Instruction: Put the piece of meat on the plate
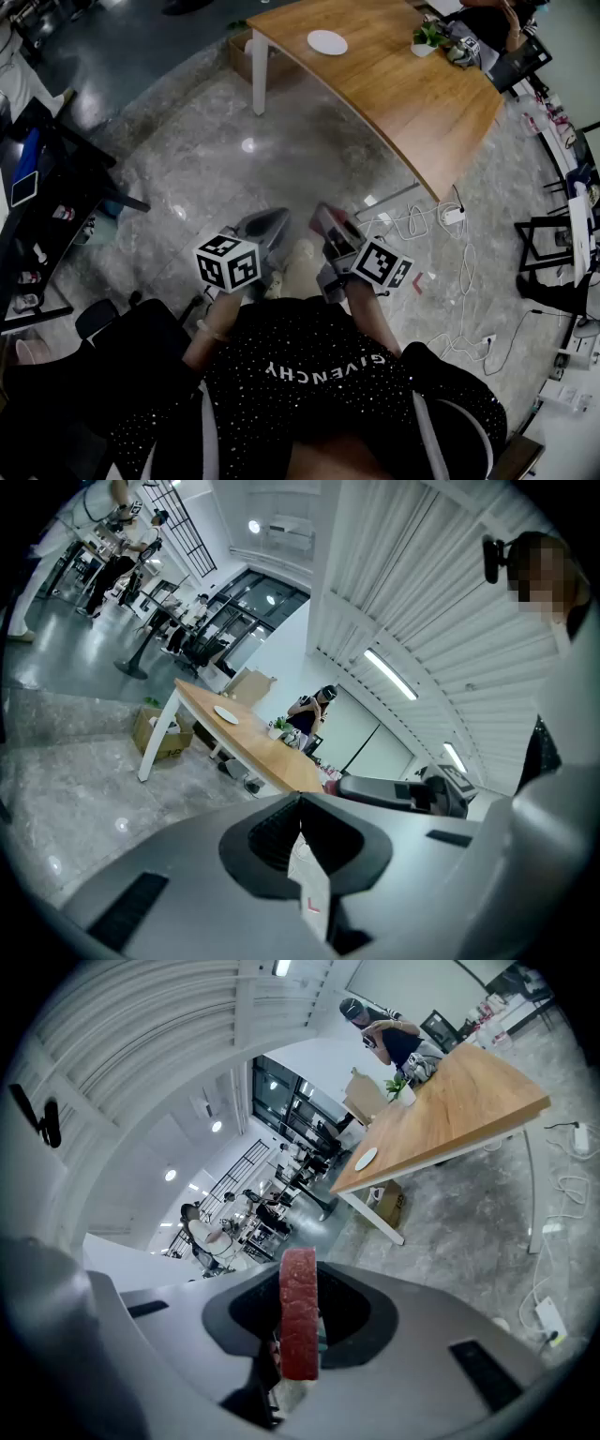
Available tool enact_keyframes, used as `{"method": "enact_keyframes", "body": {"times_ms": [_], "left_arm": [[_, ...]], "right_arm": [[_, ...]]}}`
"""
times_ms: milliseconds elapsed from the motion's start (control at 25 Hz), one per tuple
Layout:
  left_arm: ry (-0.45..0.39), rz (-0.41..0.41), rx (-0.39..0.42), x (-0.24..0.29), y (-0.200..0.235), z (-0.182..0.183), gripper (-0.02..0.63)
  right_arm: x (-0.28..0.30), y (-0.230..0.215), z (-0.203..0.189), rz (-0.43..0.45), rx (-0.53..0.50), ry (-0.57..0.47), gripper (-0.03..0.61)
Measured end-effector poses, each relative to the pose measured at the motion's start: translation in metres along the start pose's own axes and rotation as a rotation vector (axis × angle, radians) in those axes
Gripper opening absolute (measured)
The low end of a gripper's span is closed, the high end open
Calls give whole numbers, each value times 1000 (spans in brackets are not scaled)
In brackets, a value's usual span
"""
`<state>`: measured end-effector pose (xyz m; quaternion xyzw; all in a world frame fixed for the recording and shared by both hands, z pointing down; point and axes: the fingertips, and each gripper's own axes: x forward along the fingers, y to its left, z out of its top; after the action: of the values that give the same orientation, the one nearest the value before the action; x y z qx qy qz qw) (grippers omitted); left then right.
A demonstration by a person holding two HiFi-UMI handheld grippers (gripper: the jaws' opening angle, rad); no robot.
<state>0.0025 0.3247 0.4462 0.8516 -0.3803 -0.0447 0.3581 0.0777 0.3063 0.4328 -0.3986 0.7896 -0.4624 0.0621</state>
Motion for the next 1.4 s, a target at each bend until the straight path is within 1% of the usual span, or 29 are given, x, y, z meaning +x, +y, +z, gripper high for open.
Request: {"method": "enact_keyframes", "body": {"times_ms": [280,480,680,840,1080,1240,1400], "left_arm": [[-14,-14,-21,36,15,24,11],[-2,-31,-29,75,25,47,11],[-11,-2,-33,122,48,80,11],[-20,2,-27,161,61,109,11],[-35,26,-29,207,80,140,10],[-41,25,-22,233,85,150,11],[-44,31,-25,250,89,150,11]], "right_arm": [[22,-14,39,16,-1,-22,97],[50,-31,83,24,-3,-34,97],[85,-51,128,37,-15,-14,97],[114,-67,168,48,-19,-4,97],[149,-84,210,73,-24,24,97],[160,-96,229,83,-29,30,97],[167,-109,240,89,-28,35,97]]}}
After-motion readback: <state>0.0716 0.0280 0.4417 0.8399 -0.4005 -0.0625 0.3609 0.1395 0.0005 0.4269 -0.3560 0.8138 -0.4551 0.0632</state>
